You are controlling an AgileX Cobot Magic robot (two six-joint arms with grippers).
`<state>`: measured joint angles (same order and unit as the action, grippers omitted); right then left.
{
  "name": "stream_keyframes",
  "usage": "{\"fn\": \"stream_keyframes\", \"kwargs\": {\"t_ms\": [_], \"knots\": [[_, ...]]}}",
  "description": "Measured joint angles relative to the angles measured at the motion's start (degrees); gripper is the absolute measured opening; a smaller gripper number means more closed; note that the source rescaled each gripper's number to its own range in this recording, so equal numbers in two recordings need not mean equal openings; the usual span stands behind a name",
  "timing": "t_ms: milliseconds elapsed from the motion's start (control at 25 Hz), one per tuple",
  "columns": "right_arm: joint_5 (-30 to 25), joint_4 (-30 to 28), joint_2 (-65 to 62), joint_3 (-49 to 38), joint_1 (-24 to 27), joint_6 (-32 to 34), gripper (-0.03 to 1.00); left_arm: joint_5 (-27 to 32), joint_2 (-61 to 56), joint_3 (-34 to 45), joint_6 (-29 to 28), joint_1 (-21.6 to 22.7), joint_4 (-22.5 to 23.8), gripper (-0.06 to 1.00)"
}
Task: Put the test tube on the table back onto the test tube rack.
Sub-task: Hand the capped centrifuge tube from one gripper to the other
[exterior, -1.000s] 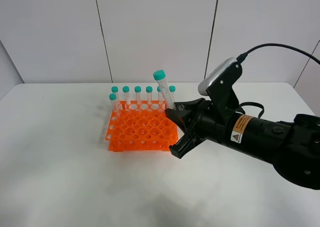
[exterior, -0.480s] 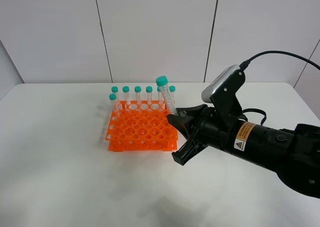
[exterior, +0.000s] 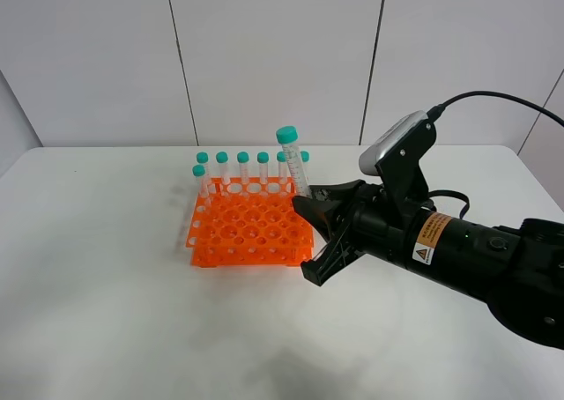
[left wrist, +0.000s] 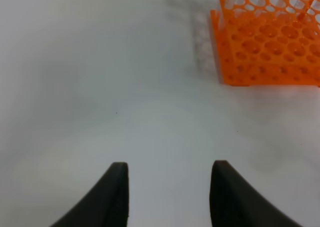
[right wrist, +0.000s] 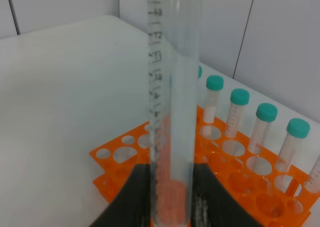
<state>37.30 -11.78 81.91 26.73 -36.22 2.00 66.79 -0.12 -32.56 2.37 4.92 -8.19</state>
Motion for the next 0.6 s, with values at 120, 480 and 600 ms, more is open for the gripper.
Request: {"fn": "stream_keyframes", "kwargs": {"t_ms": [120, 480, 600], "knots": [[0.5, -1.36, 0.0, 0.0, 0.0, 0.04, 0.02, 0.0, 0.0, 0.0, 0.0, 0.0, 0.0, 0.89], [1.43, -2.33, 0.0, -0.38, 0.0, 0.25, 0.02, 0.0, 0.0, 0.0, 0.0, 0.0, 0.0, 0.89], [1.43, -2.33, 0.0, -0.38, 0.0, 0.29, 0.02, 0.0, 0.0, 0.0, 0.0, 0.0, 0.0, 0.89]]}}
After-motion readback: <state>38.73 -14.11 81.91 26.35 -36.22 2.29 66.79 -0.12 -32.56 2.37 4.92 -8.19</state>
